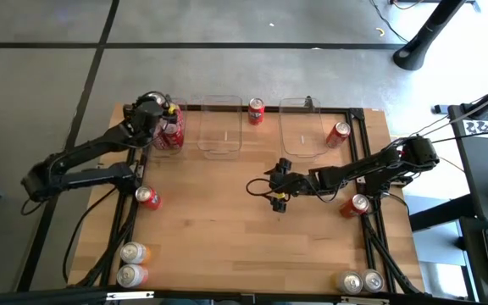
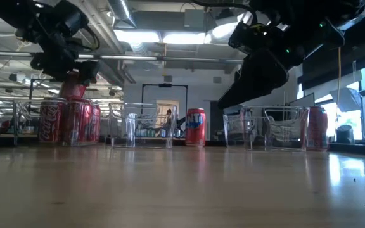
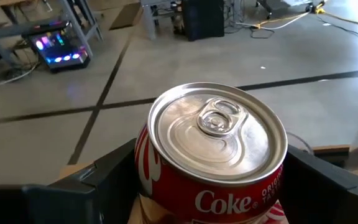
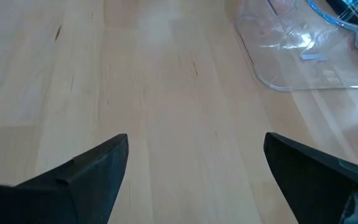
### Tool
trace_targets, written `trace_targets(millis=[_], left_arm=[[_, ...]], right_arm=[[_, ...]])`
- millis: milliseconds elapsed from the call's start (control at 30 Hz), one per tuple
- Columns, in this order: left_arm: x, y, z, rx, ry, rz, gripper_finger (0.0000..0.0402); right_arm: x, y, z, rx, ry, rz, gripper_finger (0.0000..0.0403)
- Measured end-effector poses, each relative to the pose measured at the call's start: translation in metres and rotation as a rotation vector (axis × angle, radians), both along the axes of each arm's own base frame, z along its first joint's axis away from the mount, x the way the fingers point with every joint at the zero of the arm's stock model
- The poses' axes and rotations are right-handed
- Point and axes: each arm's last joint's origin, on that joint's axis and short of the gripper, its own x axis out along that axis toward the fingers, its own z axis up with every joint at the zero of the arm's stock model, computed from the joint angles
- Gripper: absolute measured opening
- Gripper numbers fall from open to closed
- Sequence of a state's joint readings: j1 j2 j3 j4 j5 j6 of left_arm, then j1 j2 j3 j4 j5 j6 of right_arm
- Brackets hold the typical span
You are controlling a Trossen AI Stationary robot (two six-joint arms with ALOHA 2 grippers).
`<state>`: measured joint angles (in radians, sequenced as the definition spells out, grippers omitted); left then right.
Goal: Sort soda cans
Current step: Put the red soda can into the left transparent bin
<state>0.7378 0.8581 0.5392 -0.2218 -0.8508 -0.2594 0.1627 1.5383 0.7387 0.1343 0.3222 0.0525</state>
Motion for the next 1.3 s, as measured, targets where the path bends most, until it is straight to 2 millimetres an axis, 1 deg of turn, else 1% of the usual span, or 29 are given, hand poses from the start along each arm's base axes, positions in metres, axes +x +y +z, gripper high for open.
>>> trace_targets(millis=[167,300,500,667,1033,1300], left_arm=[[-0.004,0.002,-0.015,-0.015,-0.047,0.016,0.0298],[-0.006,0.003,-0.026,-0.022,-0.096,-0.012,0.0298],[-0.011,0.004,-0.038,-0.045,-0.107,0.003,0.0298],[-0.015,0.005,-0.05,-0.071,-0.13,-0.017,0.0313],[-0.011,0.012,-0.058,-0.106,-0.141,-0.005,0.0318],[-0.011,0.012,-0.058,-0.104,-0.144,-0.009,0.0319]], right_arm=[[0.0,0.0,0.0,0.001,-0.002,0.0,0.0374],[0.001,0.0,0.001,0.004,-0.017,0.0,0.0374],[0.001,0.0,0.002,0.005,-0.024,-0.001,0.0374],[0.001,0.0,0.002,0.006,-0.025,-0.001,0.0374],[0.001,0.0,0.002,0.006,-0.025,-0.001,0.0374],[0.001,0.001,0.002,0.015,-0.024,0.004,0.0374]])
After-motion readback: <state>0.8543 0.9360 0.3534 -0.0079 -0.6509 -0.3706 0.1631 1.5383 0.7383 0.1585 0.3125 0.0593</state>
